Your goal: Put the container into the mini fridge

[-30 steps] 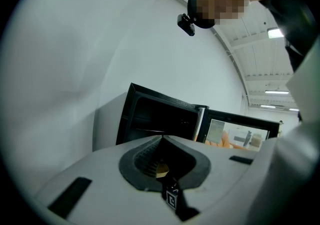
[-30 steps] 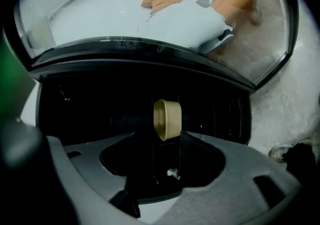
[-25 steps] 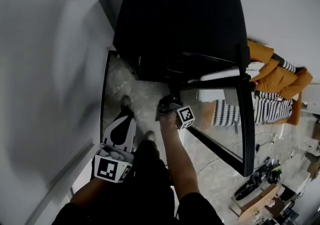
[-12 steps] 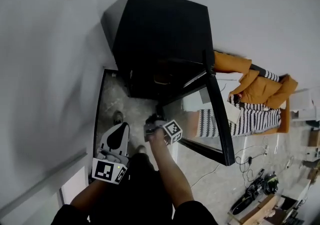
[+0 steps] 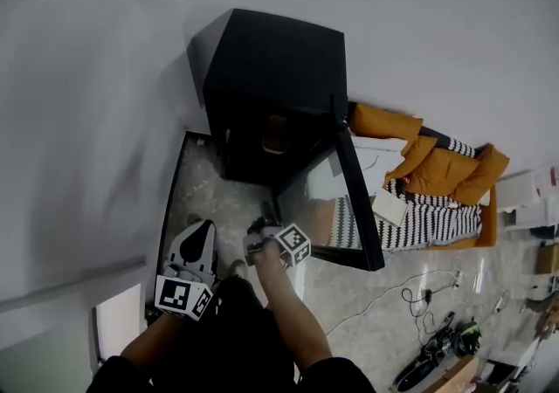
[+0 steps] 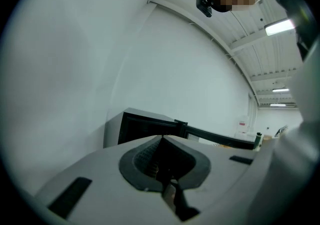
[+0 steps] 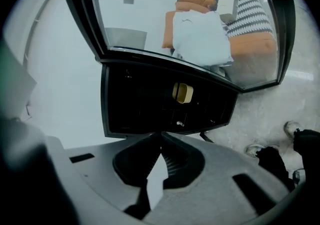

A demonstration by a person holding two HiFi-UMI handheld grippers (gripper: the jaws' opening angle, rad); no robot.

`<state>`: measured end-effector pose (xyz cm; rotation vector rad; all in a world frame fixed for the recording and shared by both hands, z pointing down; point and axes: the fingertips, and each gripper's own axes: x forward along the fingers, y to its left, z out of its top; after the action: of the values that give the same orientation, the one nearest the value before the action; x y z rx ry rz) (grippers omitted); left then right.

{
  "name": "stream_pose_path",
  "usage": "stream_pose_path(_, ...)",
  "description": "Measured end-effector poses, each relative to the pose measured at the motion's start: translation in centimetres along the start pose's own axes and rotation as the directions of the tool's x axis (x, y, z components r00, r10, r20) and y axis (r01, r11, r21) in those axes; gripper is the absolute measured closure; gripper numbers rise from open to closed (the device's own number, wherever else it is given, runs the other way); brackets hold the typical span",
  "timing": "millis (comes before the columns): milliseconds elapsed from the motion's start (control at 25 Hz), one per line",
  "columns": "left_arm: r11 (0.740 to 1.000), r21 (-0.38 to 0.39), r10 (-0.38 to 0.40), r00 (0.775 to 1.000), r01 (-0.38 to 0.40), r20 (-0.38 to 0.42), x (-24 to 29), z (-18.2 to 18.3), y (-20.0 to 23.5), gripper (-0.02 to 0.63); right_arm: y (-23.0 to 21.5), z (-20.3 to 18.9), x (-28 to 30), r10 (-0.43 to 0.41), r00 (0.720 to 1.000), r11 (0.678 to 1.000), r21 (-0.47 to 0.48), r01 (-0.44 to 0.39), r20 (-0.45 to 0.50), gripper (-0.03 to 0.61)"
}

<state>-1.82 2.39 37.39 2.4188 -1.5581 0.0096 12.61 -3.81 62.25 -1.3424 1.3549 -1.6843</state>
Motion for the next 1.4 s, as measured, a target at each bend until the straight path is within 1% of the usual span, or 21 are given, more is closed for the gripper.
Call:
stream_pose_path(280, 1.0, 0.025, 0.006, 1.0, -0.006, 0.006, -2.1, 1.8, -0.3, 0.61, 1.6, -1.4, -3.2, -0.013, 0.999, 0.996, -0.083, 0.01, -0.034, 0.577)
stream_pose_path(480, 0.999, 0.035, -0.003, 1.0, 0.003, -0.015, -3.2, 2.4, 0.9, 0.609, 3.2, -2.1, -4.9, -0.027, 0.999, 0.98, -0.197, 0.022, -0.024, 0.577)
stream_pose_path(560, 0.999, 0.031, -0.017, 1.0, 0.018, -0.014, -3.7, 1.8, 1.7, 0.609, 3.8, -2.4, -5.5, -0.034, 0.999, 0.966, -0.256, 0.029, -0.016, 0.577)
stream_pose_path(640, 0.999, 0.027, -0.032, 0.999, 0.032, -0.012, -4.2, 1.3, 2.4, 0.609, 4.5, -3.0, -6.1, -0.041, 0.999, 0.945, -0.324, 0.035, -0.012, 0.577)
stream_pose_path(800, 0.998, 0.026, -0.049, 0.999, 0.05, -0.023, -5.1, 2.2, 3.5, 0.609, 6.5, -4.4, -7.2, -0.049, 0.999, 0.894, -0.447, 0.043, -0.001, 0.577)
stream_pose_path(920, 0.997, 0.025, -0.069, 0.997, 0.07, -0.029, -5.5, 1.8, 4.3, 0.609, 8.2, -5.4, -7.9, -0.048, 0.999, 0.84, -0.541, 0.044, 0.007, 0.577)
stream_pose_path(1040, 0.996, 0.025, -0.084, 0.996, 0.085, -0.039, -6.1, 1.2, 5.0, 0.609, 9.7, -6.4, -8.9, -0.047, 0.999, 0.769, -0.637, 0.049, 0.02, 0.577)
stream_pose_path(1160, 0.996, 0.034, -0.082, 0.996, 0.083, -0.032, -6.6, 1.5, 5.4, 0.609, 11.3, -7.2, -10.1, -0.038, 0.999, 0.699, -0.713, 0.049, 0.031, 0.577)
stream_pose_path(1240, 0.995, 0.037, -0.09, 0.996, 0.091, -0.024, -7.0, 1.2, 5.3, 0.609, 12.5, -7.6, -11.1, -0.025, 0.999, 0.642, -0.765, 0.046, 0.038, 0.577)
stream_pose_path(1400, 0.995, 0.027, -0.1, 0.995, 0.101, -0.023, -7.6, 1.0, 5.2, 0.609, 14.8, -8.6, -13.3, 0.003, 0.999, 0.518, -0.854, 0.042, 0.051, 0.577)
